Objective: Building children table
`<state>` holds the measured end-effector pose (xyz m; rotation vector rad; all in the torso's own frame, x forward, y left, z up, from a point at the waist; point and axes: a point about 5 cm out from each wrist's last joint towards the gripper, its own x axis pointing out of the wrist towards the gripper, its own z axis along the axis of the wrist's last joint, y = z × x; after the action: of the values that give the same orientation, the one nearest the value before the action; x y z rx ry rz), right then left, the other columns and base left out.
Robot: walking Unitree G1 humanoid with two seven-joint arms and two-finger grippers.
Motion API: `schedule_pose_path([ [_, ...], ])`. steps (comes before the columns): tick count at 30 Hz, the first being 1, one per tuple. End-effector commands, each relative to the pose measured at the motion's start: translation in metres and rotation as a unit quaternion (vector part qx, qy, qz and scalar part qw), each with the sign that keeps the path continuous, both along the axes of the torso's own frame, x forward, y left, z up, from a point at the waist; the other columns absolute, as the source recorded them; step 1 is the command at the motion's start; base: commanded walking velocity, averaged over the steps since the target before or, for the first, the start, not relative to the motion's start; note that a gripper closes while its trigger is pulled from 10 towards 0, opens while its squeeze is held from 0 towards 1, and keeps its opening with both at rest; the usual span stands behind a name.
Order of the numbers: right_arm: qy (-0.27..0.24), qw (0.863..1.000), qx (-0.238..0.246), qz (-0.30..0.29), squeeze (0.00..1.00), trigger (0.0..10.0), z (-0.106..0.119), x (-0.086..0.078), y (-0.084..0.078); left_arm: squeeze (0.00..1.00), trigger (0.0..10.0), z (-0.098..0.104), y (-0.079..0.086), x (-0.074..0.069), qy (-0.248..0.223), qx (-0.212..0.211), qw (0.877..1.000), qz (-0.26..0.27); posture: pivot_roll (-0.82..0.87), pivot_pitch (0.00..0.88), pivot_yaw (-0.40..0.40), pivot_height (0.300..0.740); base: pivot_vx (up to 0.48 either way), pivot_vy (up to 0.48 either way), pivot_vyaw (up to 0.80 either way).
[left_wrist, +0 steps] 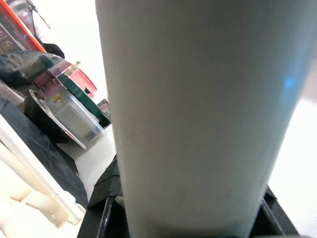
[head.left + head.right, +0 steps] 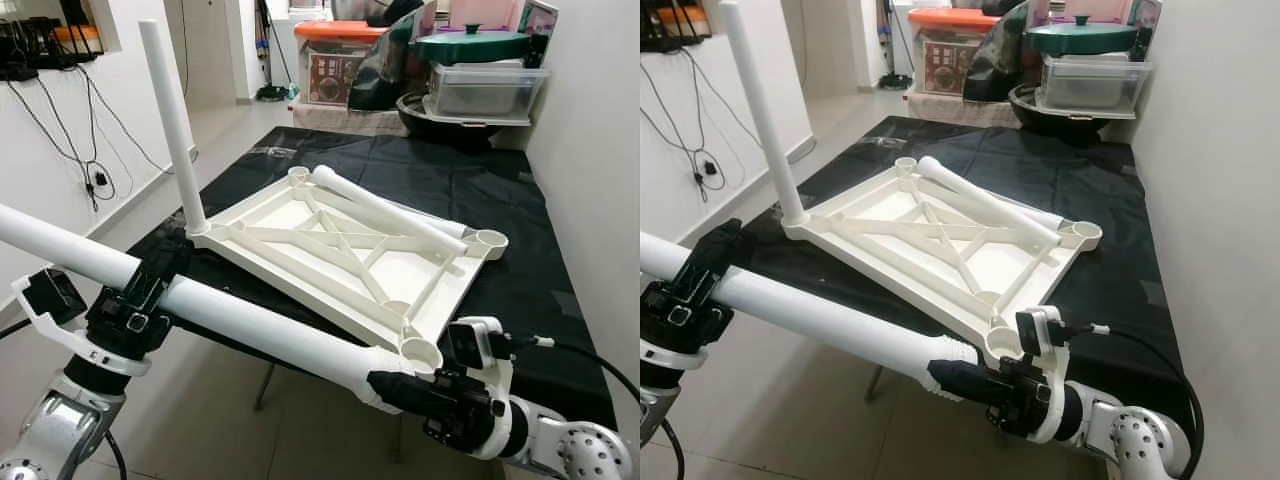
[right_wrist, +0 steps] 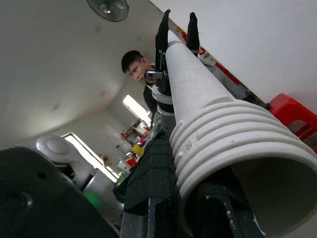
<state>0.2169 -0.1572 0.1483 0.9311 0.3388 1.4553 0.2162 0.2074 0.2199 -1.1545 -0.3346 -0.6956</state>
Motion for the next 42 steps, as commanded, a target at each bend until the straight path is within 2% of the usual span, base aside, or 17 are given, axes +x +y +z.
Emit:
schedule_pose_path([
  [1,-0.01,1.0,-0.017,-0.015,0.15,10.0,0.0,0.004,0.001,0.0,0.0,0.002,0.003,0.0,-0.006,0.002,1.0,-0.003,0.02,0.0,-0.005,0.74,0.0,0.0,0.0],
  [3,-0.014,1.0,-0.016,-0.017,0.15,10.0,0.001,0.005,0.002,0.0,0.0,0.003,0.002,-0.001,-0.007,0.003,1.0,-0.004,0.02,0.0,-0.005,0.74,0.0,0.0,0.0],
  [4,-0.018,0.999,-0.01,-0.025,1.0,10.0,0.003,0.007,0.001,0.0,0.0,0.003,0.001,0.0,-0.008,0.01,1.0,-0.005,0.02,0.0,-0.005,0.74,0.0,0.0,0.0],
  [6,-0.017,0.999,-0.007,-0.029,1.0,10.0,0.004,0.008,0.0,0.0,0.0,0.003,0.0,0.0,-0.008,0.016,1.0,-0.004,0.02,0.0,-0.005,0.74,0.0,0.0,0.0],
  [7,-0.018,0.999,-0.005,-0.03,1.0,10.0,0.004,0.009,0.0,0.0,10.0,0.003,-0.002,0.001,-0.005,0.021,1.0,-0.007,0.02,0.0,-0.005,0.74,0.0,0.0,0.0],
  [12,-0.018,0.999,-0.007,-0.03,1.0,10.0,0.003,0.009,-0.002,0.0,10.0,0.001,-0.006,0.003,-0.001,0.028,1.0,-0.012,0.02,0.0,-0.003,0.74,0.0,0.0,0.0],
  [16,-0.018,0.999,-0.027,-0.043,1.0,10.0,-0.002,0.008,-0.005,0.0,10.0,-0.001,-0.007,0.006,0.004,0.031,0.999,-0.009,0.02,0.0,-0.001,0.74,0.0,0.0,0.0],
  [17,-0.015,0.998,-0.034,-0.049,0.0,10.0,-0.005,0.009,-0.008,0.0,10.0,-0.001,-0.006,0.008,0.006,0.033,0.999,-0.006,0.02,0.0,-0.001,0.74,0.0,0.0,0.0],
  [33,0.002,0.994,-0.065,-0.086,0.0,10.0,-0.016,0.012,-0.025,0.0,10.0,-0.001,-0.008,0.014,0.017,0.051,0.999,0.002,0.01,0.0,-0.001,0.74,0.0,0.0,0.0],
  [34,-0.002,0.994,-0.069,-0.089,0.0,10.0,-0.015,0.012,-0.027,0.0,1.1,-0.001,-0.007,0.014,0.021,0.049,0.999,0.009,0.01,0.0,-0.001,0.74,0.0,0.0,0.0],
  [36,-0.005,0.993,-0.071,-0.09,0.0,10.0,-0.015,0.012,-0.028,0.0,1.1,-0.001,-0.006,0.014,0.023,0.047,0.999,0.014,0.01,0.0,-0.001,0.74,0.0,0.0,0.0],
  [37,-0.005,0.993,-0.075,-0.091,0.0,10.0,-0.016,0.012,-0.03,0.0,0.0,0.0,-0.004,0.014,0.02,0.039,0.999,0.017,0.01,0.0,-0.003,0.74,0.0,0.0,0.0],
  [40,-0.001,0.991,-0.088,-0.1,0.0,10.0,-0.02,0.014,-0.035,0.0,0.0,0.004,-0.004,0.014,0.011,0.04,0.999,0.018,0.01,0.0,-0.007,0.74,0.0,0.0,0.0],
  [41,-0.004,0.987,-0.102,-0.124,0.0,10.0,-0.021,0.019,-0.041,0.0,10.0,0.007,-0.006,0.017,0.011,0.057,0.998,0.018,0.01,0.0,-0.007,0.74,0.0,0.0,0.0],
  [42,-0.004,0.987,-0.102,-0.124,0.0,10.0,-0.021,0.019,-0.041,0.0,10.0,0.007,-0.006,0.017,0.011,0.057,0.998,0.018,0.01,0.0,-0.007,0.74,0.0,0.0,0.0],
])
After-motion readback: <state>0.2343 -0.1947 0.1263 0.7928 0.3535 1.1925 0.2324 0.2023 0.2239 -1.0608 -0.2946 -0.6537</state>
